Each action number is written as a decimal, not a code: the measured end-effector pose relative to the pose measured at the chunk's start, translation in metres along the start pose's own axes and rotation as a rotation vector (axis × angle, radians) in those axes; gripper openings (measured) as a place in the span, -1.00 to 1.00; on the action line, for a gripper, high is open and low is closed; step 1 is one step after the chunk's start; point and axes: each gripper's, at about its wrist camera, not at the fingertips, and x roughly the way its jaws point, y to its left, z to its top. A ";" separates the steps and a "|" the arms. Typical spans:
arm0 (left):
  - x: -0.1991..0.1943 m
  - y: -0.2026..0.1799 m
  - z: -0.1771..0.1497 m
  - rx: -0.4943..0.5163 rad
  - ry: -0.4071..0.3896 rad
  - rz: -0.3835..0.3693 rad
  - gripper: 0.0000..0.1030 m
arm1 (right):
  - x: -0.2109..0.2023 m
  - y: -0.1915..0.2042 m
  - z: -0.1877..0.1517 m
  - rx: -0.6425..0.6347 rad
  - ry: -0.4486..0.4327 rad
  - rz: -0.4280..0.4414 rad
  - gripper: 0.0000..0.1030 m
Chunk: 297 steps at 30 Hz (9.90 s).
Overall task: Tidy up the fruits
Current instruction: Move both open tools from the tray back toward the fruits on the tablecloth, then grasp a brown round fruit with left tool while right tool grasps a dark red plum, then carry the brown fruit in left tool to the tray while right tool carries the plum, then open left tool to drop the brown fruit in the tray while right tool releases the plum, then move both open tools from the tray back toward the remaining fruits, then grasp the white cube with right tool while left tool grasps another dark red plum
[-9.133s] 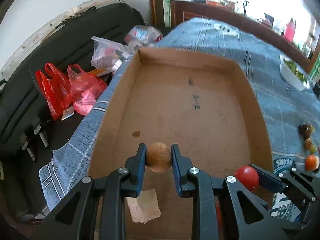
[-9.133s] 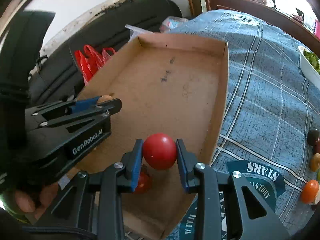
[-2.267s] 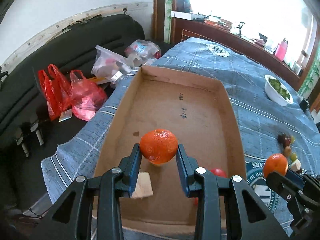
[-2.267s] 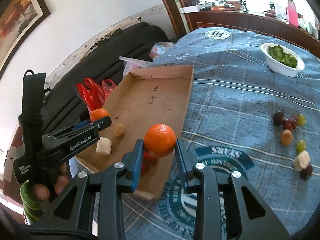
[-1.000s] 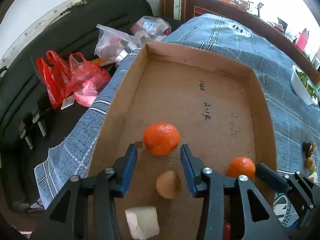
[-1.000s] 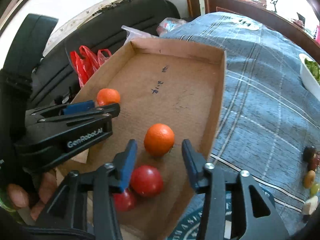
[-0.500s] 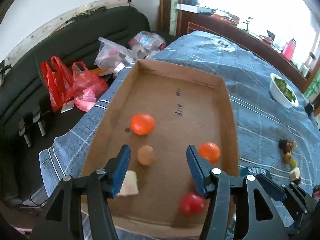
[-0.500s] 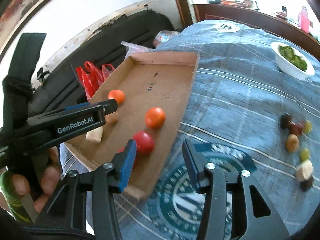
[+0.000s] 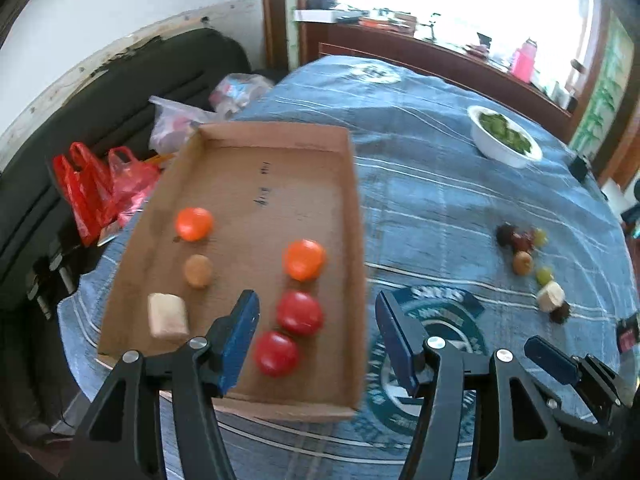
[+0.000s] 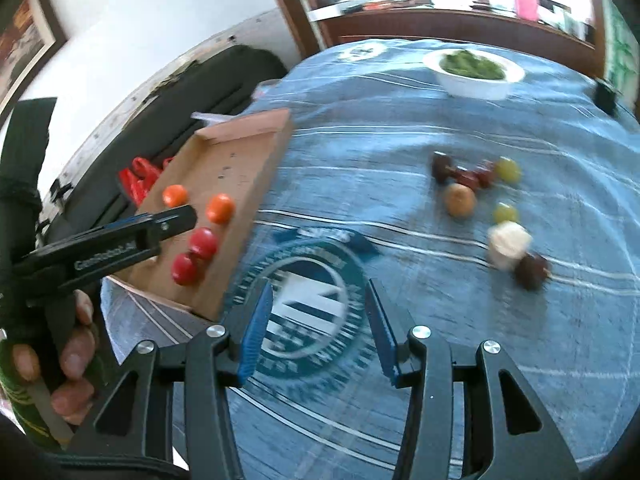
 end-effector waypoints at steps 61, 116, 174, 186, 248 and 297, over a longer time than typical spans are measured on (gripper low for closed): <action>0.091 -0.150 0.027 0.151 0.197 -0.307 0.18 | 0.011 -0.117 0.021 -0.095 0.029 -0.153 0.07; 0.006 -0.038 -0.009 0.093 -0.034 -0.083 -0.52 | -0.025 -0.015 -0.007 -0.063 -0.050 -0.001 -0.42; 0.018 0.078 0.022 -0.042 -0.070 0.106 -0.52 | 0.063 0.090 0.066 -0.160 -0.020 0.136 -0.42; 0.063 0.099 0.065 -0.093 -0.020 0.142 -0.52 | 0.122 0.115 0.094 -0.208 0.037 0.138 -0.42; -0.002 -0.006 0.025 0.020 -0.058 0.049 0.37 | 0.017 0.009 0.026 -0.044 -0.026 0.022 -0.10; 0.084 -0.148 0.039 0.237 0.103 -0.276 0.35 | 0.015 -0.113 0.011 0.117 -0.030 -0.143 -0.26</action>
